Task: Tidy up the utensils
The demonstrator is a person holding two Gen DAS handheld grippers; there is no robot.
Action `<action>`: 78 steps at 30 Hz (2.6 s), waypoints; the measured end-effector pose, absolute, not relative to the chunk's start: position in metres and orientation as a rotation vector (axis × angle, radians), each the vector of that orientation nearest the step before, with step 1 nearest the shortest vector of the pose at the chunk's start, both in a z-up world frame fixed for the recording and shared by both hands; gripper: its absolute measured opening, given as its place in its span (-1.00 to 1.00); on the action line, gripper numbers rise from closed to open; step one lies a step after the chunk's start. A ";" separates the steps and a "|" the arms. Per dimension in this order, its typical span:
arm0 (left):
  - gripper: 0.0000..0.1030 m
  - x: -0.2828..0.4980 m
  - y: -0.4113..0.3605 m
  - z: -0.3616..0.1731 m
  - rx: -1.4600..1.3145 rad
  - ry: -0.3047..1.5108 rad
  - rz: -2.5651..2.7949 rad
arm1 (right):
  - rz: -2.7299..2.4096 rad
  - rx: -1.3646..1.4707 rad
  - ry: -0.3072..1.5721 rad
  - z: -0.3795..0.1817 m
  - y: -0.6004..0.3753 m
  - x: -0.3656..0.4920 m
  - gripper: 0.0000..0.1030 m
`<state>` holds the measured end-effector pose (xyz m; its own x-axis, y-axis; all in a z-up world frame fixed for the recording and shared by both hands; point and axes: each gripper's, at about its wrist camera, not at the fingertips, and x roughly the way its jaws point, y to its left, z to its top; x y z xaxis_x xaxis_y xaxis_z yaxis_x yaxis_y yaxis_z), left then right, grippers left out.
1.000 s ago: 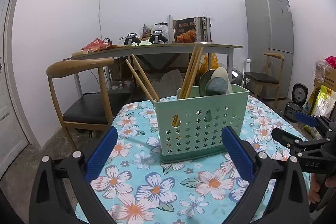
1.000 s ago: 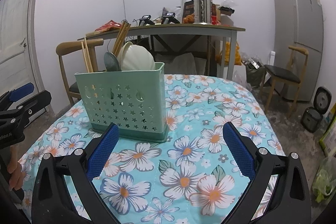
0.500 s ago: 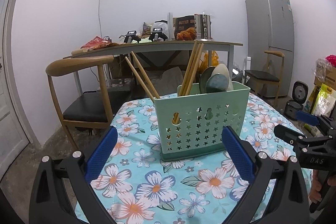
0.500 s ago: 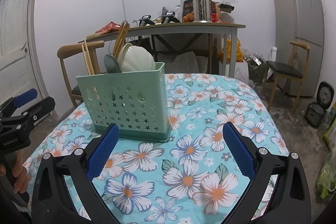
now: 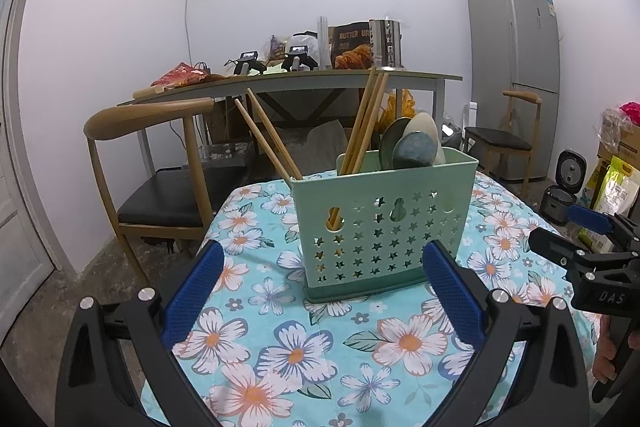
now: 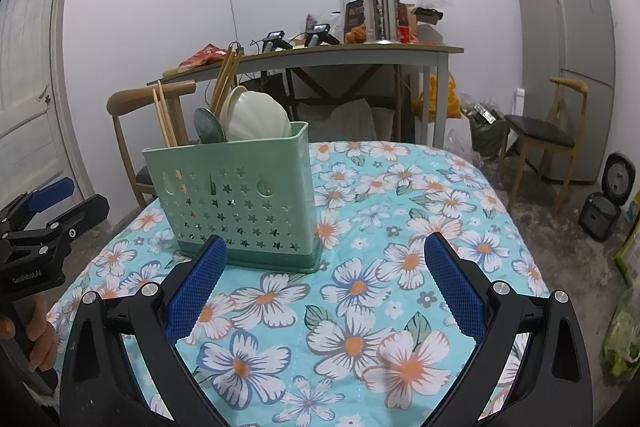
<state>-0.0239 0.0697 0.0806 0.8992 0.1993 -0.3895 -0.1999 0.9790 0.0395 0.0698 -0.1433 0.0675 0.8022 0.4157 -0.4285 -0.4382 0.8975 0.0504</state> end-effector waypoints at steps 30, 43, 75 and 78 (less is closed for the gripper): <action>0.89 -0.021 0.076 0.078 -0.045 0.428 0.184 | 0.456 -0.042 0.443 0.068 -0.144 0.070 0.85; 0.89 -0.021 0.071 0.077 -0.016 0.431 0.194 | 0.462 -0.030 0.439 0.069 -0.145 0.070 0.85; 0.89 -0.019 0.072 0.073 0.001 0.443 0.203 | 0.466 0.001 0.426 0.075 -0.155 0.067 0.85; 0.89 -0.019 0.073 0.073 -0.007 0.444 0.199 | 0.473 -0.006 0.421 0.075 -0.154 0.066 0.85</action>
